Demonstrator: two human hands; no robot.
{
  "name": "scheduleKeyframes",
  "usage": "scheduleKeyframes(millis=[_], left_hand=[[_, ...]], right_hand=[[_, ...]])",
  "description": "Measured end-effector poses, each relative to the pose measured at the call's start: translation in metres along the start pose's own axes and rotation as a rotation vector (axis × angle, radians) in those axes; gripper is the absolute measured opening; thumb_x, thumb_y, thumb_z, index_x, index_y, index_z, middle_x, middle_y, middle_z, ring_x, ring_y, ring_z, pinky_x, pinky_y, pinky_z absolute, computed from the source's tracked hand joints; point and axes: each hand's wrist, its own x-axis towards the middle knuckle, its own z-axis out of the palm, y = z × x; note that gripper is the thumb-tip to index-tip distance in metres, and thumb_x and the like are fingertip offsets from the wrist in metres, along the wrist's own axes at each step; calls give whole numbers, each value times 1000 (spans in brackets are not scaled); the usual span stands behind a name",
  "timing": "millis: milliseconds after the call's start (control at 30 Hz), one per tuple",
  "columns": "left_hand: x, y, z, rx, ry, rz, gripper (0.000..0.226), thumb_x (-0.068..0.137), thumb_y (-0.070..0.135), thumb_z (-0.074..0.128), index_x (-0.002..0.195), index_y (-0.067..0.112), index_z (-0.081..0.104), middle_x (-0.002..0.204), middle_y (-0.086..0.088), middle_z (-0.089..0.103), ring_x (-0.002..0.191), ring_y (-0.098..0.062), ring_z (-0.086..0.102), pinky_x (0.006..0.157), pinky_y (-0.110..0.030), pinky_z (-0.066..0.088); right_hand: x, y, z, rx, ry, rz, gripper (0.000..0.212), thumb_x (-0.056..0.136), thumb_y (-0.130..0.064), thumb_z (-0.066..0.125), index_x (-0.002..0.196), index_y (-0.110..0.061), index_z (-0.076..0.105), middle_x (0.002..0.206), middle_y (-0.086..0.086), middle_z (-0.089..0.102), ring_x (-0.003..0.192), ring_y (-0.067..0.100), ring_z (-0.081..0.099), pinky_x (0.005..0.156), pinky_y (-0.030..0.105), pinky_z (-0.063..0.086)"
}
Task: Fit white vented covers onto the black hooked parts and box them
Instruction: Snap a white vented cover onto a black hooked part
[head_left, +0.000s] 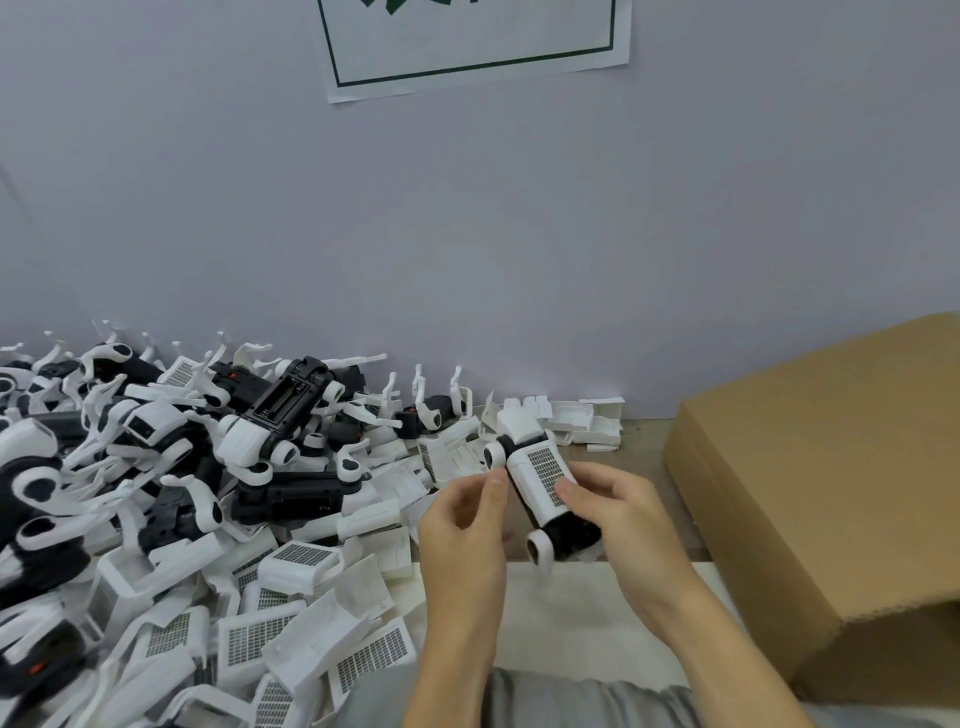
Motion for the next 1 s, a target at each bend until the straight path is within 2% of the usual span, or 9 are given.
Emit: scheduleKeyframes(millis=[100, 167, 267, 367, 567, 700, 833, 933, 1000], left_hand=[[1, 4, -5, 59, 93, 79, 19, 90, 36, 69, 101, 22, 63, 101, 2, 66, 95, -18, 62, 69, -20, 50], [0, 9, -7, 41, 10, 64, 24, 89, 43, 65, 112, 34, 63, 111, 9, 66, 101, -8, 63, 65, -10, 50], [-2, 10, -6, 23, -172, -32, 16, 92, 39, 64, 107, 43, 66, 92, 10, 73, 84, -6, 70, 67, -27, 59], [-4, 8, -6, 100, -164, -67, 13, 97, 25, 62, 91, 36, 67, 83, 0, 69, 69, -10, 67, 53, -31, 56], [-2, 7, -6, -19, -27, -71, 8, 97, 18, 62, 90, 20, 67, 80, -6, 69, 69, -20, 72, 51, -35, 58], [2, 3, -7, -27, 76, -60, 12, 98, 23, 61, 88, 28, 65, 76, 4, 70, 79, -21, 71, 63, -40, 61], [4, 1, -7, -7, 86, -69, 9, 98, 28, 61, 90, 30, 63, 83, 3, 70, 89, -25, 70, 80, -51, 60], [3, 2, -6, -61, 64, -111, 12, 97, 24, 62, 86, 28, 65, 80, 3, 71, 79, -17, 72, 59, -40, 60], [2, 6, -5, -95, 36, -140, 14, 97, 22, 61, 85, 26, 68, 79, 1, 72, 73, -15, 73, 54, -34, 57]], right_hand=[[-2, -3, -7, -36, -66, 19, 26, 95, -12, 57, 86, -19, 80, 75, 5, 70, 62, 13, 59, 48, 18, 43], [-3, -4, -11, -116, -143, -25, 19, 90, -20, 61, 86, -18, 80, 76, 3, 70, 66, 13, 58, 52, 17, 41], [-4, -6, -12, -305, -221, -98, 27, 77, -29, 56, 90, -22, 79, 83, -5, 75, 76, 6, 64, 65, 14, 45], [-3, -2, -11, -461, -199, -161, 28, 74, -31, 54, 93, -27, 74, 87, -9, 74, 84, 6, 66, 71, 19, 50], [-2, 6, -4, -487, -103, -293, 13, 79, -31, 64, 91, -32, 63, 85, -11, 69, 75, 9, 66, 57, 21, 52], [-3, 10, 0, -620, -85, -386, 38, 71, -48, 74, 98, -34, 51, 98, -14, 59, 90, 7, 59, 73, 30, 53], [-3, 14, 2, -701, -95, -406, 56, 62, -57, 79, 102, -40, 44, 104, -20, 52, 95, 4, 57, 79, 35, 53], [0, 14, -1, -748, -60, -444, 47, 66, -50, 76, 99, -40, 44, 101, -19, 52, 91, 4, 56, 75, 33, 52], [1, 13, -3, -724, -47, -451, 41, 67, -46, 75, 94, -39, 45, 98, -17, 54, 89, 4, 56, 70, 26, 51]])
